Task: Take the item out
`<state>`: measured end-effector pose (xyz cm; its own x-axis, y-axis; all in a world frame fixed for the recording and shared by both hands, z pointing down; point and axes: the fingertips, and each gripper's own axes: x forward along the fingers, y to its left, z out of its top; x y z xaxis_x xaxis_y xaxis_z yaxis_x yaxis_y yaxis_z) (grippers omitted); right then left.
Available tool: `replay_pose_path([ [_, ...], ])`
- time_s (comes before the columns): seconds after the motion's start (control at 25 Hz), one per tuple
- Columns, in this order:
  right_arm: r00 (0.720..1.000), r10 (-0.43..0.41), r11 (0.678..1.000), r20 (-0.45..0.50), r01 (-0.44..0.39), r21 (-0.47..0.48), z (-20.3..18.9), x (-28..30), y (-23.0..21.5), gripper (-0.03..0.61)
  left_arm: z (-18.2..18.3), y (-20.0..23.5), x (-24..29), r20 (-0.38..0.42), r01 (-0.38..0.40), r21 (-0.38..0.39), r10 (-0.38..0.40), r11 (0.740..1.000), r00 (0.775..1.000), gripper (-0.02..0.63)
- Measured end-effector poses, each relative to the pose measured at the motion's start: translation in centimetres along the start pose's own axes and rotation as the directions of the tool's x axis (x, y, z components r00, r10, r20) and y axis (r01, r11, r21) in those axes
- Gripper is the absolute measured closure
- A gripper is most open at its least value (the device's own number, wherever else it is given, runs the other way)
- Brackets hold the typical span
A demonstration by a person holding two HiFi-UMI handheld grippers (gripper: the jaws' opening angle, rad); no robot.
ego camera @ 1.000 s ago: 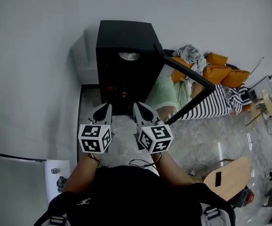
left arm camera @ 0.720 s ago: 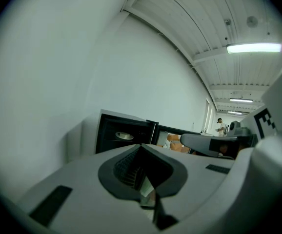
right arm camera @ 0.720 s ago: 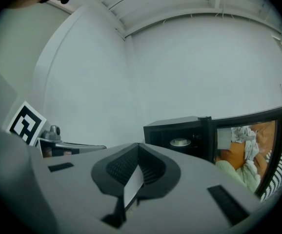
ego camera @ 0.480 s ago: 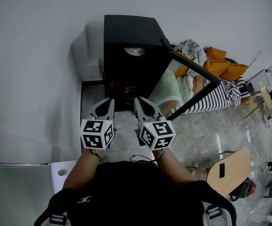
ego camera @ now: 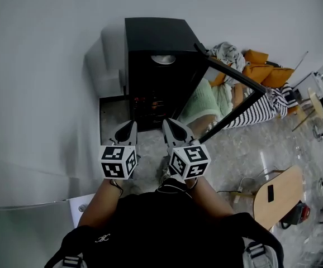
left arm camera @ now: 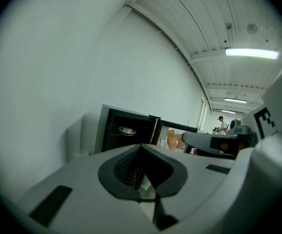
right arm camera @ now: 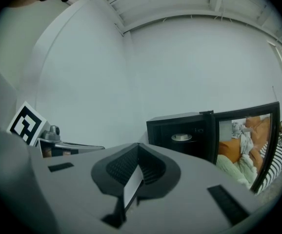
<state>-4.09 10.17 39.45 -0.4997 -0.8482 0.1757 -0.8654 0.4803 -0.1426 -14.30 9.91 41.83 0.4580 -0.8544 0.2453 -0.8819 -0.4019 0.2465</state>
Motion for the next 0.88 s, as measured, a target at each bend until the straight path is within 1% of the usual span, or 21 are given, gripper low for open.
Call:
replay_pose_path([
  [0.24,0.999,-0.034,0.999,0.002,0.034,0.019,-0.4,0.3,-2.3,0.572,-0.5,0.7,0.2,-0.012,-0.017,0.012,0.017,1.0,1.0,0.604],
  [0.4,1.0,-0.031,0.999,0.007,0.031,0.022,-0.1,2.2,-3.5,0.572,-0.4,2.2,0.9,-0.015,-0.049,0.006,0.049,0.999,0.999,0.604],
  [0.52,1.0,-0.017,1.0,0.02,0.017,0.014,0.7,3.9,-4.1,0.572,0.2,3.2,2.2,-0.021,-0.065,0.014,0.065,0.998,0.998,0.604],
  [0.72,1.0,-0.018,0.998,0.023,0.019,-0.058,0.9,6.4,-5.7,0.572,0.9,4.4,5.1,-0.026,-0.088,0.034,0.089,0.996,0.996,0.604],
  [0.88,1.0,-0.021,0.998,0.021,0.022,-0.053,1.1,9.1,-8.1,0.572,1.3,5.3,8.6,-0.04,-0.095,0.051,0.098,0.994,0.994,0.604],
])
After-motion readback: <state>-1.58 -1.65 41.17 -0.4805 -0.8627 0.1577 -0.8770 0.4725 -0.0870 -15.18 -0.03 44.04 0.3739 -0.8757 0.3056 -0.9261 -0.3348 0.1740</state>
